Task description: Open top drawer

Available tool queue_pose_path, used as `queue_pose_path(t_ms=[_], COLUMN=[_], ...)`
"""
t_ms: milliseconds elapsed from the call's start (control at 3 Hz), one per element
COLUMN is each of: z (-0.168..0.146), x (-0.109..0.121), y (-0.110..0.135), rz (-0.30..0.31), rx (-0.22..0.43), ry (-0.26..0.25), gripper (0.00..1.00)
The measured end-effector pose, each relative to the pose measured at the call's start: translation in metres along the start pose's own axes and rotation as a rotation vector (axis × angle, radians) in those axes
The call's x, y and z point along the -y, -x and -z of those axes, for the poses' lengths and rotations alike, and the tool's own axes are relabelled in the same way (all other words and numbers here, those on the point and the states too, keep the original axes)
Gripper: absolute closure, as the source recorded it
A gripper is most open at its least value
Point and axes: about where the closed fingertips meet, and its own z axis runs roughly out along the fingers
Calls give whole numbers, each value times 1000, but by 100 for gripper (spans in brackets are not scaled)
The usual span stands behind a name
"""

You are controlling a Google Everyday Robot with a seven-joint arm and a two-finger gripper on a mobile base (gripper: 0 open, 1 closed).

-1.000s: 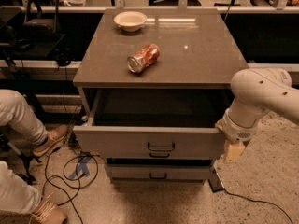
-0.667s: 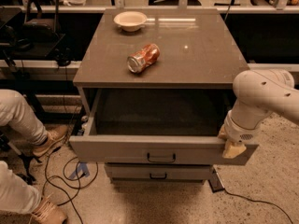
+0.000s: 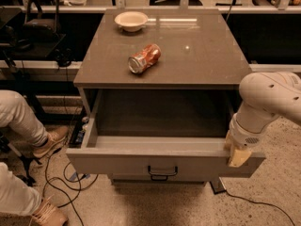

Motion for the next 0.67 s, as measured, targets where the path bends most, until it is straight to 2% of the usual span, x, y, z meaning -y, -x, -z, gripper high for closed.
queue_pose_path(t_ms=[667], z=[-2], x=[-1], y=[0], rz=[1], rx=[-1], ry=[4], gripper=[47])
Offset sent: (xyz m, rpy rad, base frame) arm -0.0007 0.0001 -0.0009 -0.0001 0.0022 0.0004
